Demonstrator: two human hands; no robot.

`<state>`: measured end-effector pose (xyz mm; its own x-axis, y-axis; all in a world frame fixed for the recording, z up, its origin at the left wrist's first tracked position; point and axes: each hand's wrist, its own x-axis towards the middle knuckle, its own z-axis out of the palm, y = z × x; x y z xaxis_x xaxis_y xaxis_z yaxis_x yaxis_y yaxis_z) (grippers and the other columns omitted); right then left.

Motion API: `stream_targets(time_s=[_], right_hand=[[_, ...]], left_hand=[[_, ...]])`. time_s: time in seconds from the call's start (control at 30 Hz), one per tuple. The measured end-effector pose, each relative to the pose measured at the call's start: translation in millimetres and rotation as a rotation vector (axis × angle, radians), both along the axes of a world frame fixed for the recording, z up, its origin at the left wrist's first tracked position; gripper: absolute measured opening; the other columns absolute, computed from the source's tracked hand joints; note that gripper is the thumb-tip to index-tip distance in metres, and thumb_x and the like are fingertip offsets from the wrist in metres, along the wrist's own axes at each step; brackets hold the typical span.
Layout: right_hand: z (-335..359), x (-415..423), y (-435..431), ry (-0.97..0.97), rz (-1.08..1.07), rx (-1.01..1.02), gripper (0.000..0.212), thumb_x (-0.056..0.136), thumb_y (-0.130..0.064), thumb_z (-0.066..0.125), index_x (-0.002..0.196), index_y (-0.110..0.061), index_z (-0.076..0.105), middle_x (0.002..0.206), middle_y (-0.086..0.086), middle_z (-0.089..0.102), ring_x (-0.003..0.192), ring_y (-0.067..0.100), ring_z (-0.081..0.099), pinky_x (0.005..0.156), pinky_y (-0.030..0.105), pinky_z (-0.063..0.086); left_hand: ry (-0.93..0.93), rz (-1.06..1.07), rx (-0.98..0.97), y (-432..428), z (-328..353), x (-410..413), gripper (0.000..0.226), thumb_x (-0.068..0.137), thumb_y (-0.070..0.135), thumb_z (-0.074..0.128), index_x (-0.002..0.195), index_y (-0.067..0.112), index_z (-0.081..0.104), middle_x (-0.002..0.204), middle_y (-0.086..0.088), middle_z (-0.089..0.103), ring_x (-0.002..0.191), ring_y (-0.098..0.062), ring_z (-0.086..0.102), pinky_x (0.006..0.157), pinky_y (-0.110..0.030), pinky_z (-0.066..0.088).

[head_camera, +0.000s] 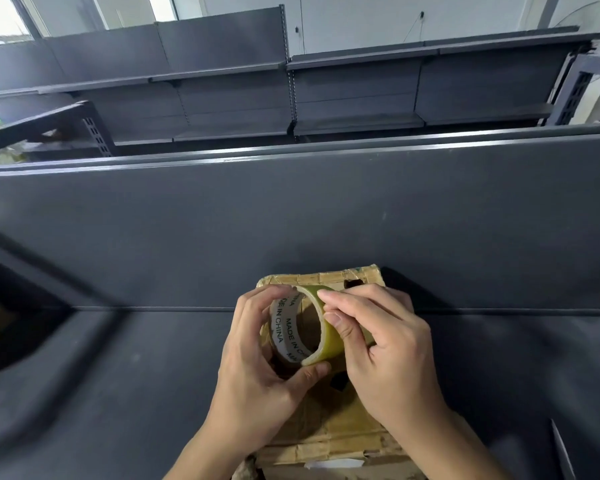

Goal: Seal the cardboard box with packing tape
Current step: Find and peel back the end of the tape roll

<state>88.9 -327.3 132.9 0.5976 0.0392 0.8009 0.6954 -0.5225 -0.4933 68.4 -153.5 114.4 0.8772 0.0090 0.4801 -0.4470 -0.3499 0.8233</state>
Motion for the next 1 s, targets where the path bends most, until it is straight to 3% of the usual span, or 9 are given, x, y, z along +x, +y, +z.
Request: stream_targets(time_s=[0.3,0.47,0.7,0.9,1.0], right_hand=[[-3.3,0.1,-0.3,0.035,0.023,-0.048,0.027,0.098,-0.023,0.055,0.116,-0.015,0.074,0.105,-0.006,0.069,0.102,0.011,0.06,0.084,0.037,0.055],[-2.6,0.2,-1.7,0.072,0.034,0.006,0.038,0.099,-0.03,0.054,0.135,-0.018,0.06,0.114,-0.006,0.064,0.101,0.016,0.062,0.085,0.034,0.056],[-1.4,0.4,-2.8,0.051,0.043,0.088,0.033,0.094,-0.029,0.063,0.124,-0.016,0.068,0.103,-0.014,0.07,0.1,0.004,0.065,0.085,0.042,0.058],[2.8,4.8,-7.0,0.254,0.17,0.234,0.027,0.091,-0.022,0.069,0.117,-0.014,0.073,0.094,-0.014,0.072,0.096,0.01,0.069,0.085,0.024,0.057],[5.3,6.7,-7.2,0.233,0.162,0.23,0.024,0.088,-0.017,0.07,0.111,-0.012,0.076,0.091,-0.011,0.073,0.094,0.009,0.07,0.086,0.018,0.054]], left_hand=[[0.031,-0.029,-0.039,0.0,0.3,-1.1,0.088,0.065,0.03,0.094,0.141,0.027,0.049,0.141,-0.005,0.053,0.133,-0.035,0.053,0.096,-0.049,0.058],[0.063,-0.051,-0.106,-1.6,3.3,-0.5,0.089,0.065,0.03,0.094,0.141,0.032,0.049,0.141,-0.007,0.055,0.132,-0.034,0.056,0.097,-0.051,0.058],[0.056,-0.025,-0.092,-1.6,2.2,-0.7,0.089,0.065,0.036,0.093,0.141,0.034,0.048,0.142,-0.004,0.055,0.132,-0.032,0.056,0.098,-0.05,0.057],[0.036,0.002,-0.038,-1.0,0.3,-0.7,0.089,0.066,0.035,0.093,0.142,0.031,0.048,0.143,-0.002,0.055,0.134,-0.03,0.056,0.102,-0.051,0.054],[0.023,0.023,-0.012,-2.1,1.7,-0.2,0.089,0.066,0.036,0.093,0.142,0.032,0.048,0.143,0.0,0.055,0.132,-0.027,0.057,0.098,-0.05,0.057]])
